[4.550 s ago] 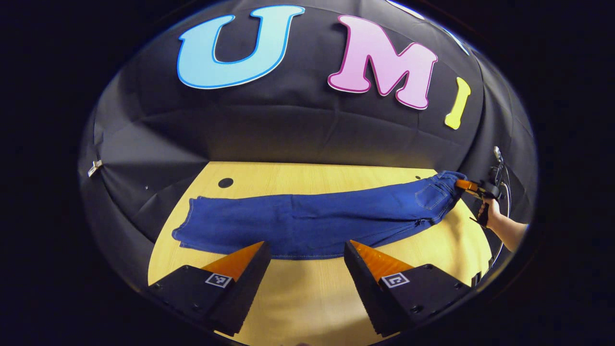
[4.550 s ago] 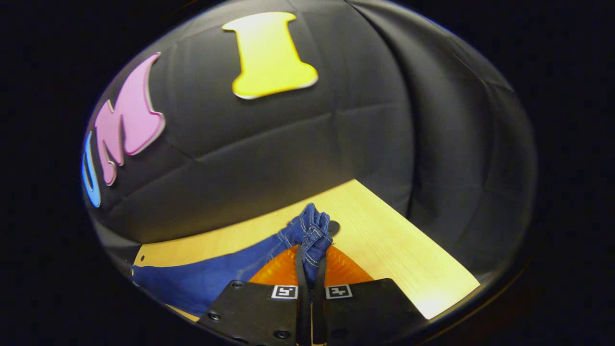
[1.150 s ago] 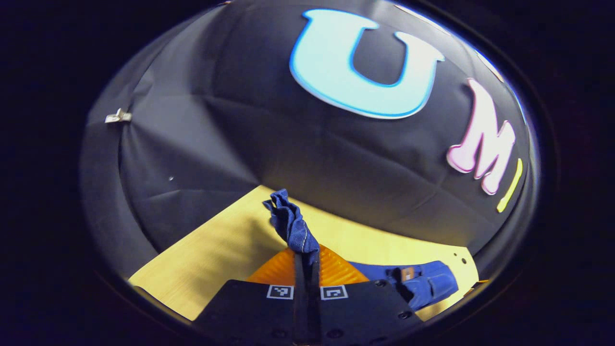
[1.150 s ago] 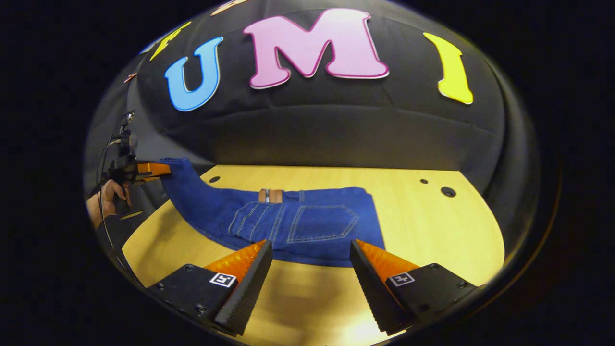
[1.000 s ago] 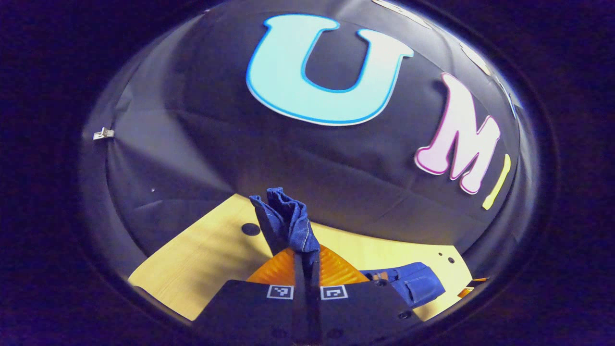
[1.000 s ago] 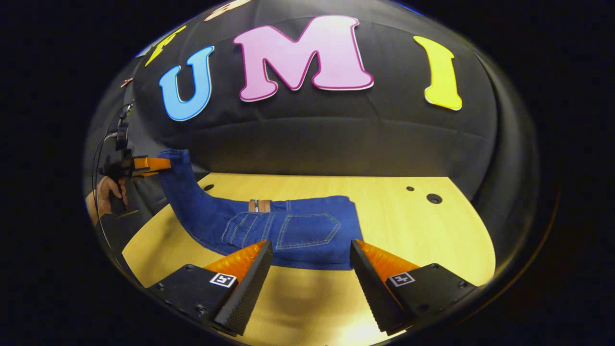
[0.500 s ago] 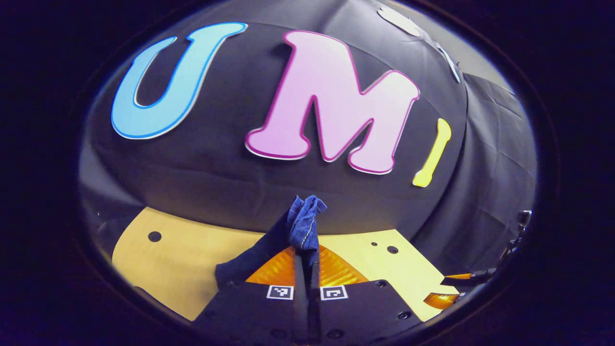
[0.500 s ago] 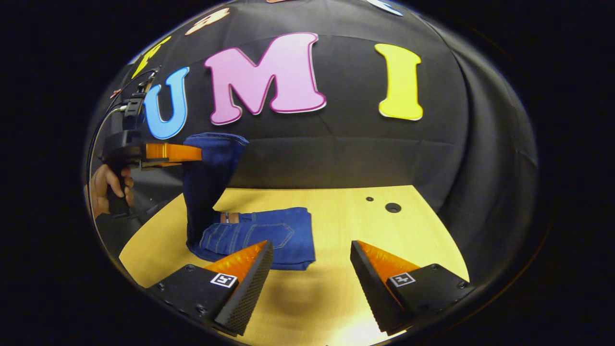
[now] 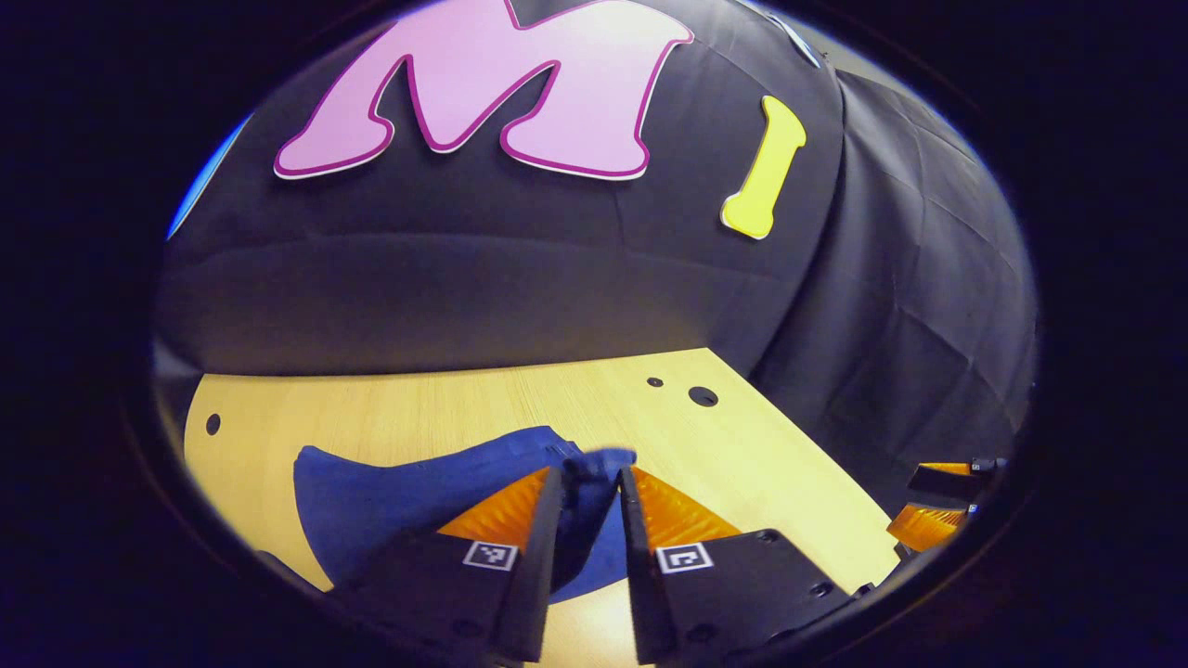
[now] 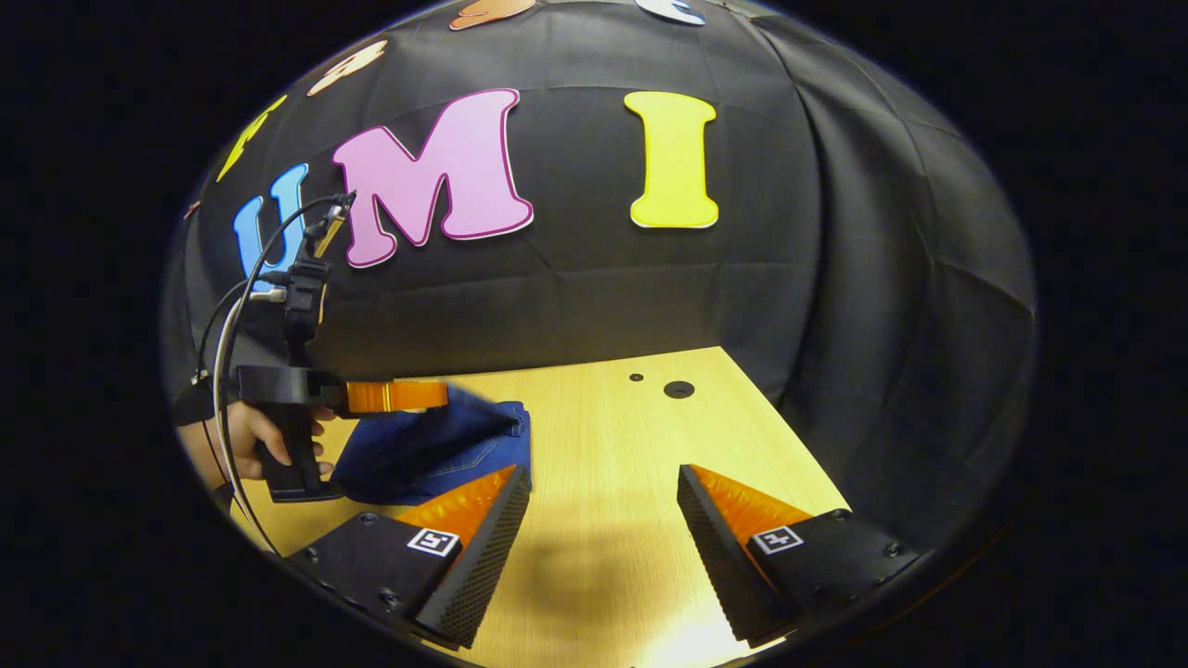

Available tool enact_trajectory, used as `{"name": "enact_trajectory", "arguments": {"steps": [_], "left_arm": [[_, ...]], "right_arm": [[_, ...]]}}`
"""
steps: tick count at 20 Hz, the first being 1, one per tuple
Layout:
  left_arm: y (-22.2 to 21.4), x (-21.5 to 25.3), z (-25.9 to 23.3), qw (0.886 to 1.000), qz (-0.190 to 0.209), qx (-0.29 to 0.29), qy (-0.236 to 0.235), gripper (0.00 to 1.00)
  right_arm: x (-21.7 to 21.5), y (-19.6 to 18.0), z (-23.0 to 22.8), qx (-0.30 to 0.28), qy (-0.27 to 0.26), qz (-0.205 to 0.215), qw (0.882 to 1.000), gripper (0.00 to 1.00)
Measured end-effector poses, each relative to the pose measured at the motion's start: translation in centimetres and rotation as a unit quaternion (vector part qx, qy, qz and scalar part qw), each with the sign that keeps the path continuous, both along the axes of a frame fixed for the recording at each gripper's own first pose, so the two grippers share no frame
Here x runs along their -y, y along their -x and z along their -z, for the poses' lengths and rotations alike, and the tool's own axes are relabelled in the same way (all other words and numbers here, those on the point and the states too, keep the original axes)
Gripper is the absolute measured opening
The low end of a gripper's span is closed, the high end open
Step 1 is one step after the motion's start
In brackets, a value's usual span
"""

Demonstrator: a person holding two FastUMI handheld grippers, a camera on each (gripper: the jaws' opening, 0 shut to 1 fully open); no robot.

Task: Grasp the waist and the cuffs of the jeans and fold them to make the two legs overlap; first hold the waist and fold one-third of the jeans toward the cuffs, then hold the cuffs and fold the remaining one-third in the same direction to finish folding.

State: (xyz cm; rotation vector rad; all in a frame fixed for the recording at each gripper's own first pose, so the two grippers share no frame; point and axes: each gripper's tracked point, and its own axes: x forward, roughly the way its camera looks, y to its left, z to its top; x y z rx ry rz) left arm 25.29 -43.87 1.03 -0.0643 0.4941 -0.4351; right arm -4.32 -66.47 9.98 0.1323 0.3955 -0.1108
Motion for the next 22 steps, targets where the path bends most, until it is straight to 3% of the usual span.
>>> {"name": "enact_trajectory", "arguments": {"steps": [1, 2, 3, 11, 14, 18, 22], "left_arm": [[1.0, -0.2, -0.2, 1.000, 0.002, 0.005, 0.004, 0.65], [1.9, -0.9, -1.1, 1.000, -0.001, 0.015, 0.006, 0.76], [3.6, -2.1, -2.6, 1.000, -0.005, 0.027, 0.006, 0.96], [17.5, -12.5, -16.1, 0.982, -0.071, 0.172, -0.010, 0.97], [23.8, -15.7, -20.2, 0.972, -0.105, 0.212, 0.013, 0.97], [31.2, -19.5, -22.2, 0.962, -0.131, 0.239, 0.011, 0.96], [36.1, -22.2, -23.8, 0.953, -0.151, 0.261, 0.024, 0.96]], "right_arm": [[-0.1, 0.5, -0.2, 0.001, 0.002, 0.001, 1.000, 0.98], [-0.4, 1.1, -0.7, 0.005, 0.001, 0.000, 1.000, 0.98], [-0.9, 1.4, -1.3, 0.010, -0.004, 0.000, 1.000, 0.98], [-7.7, 6.1, -8.8, 0.064, 0.006, -0.032, 0.997, 0.98], [-10.9, 7.8, -13.4, 0.106, 0.003, -0.042, 0.993, 0.98], [-14.7, 11.7, -18.7, 0.167, 0.017, -0.054, 0.984, 0.98], [-17.4, 16.1, -21.0, 0.204, 0.016, -0.053, 0.977, 0.98]]}}
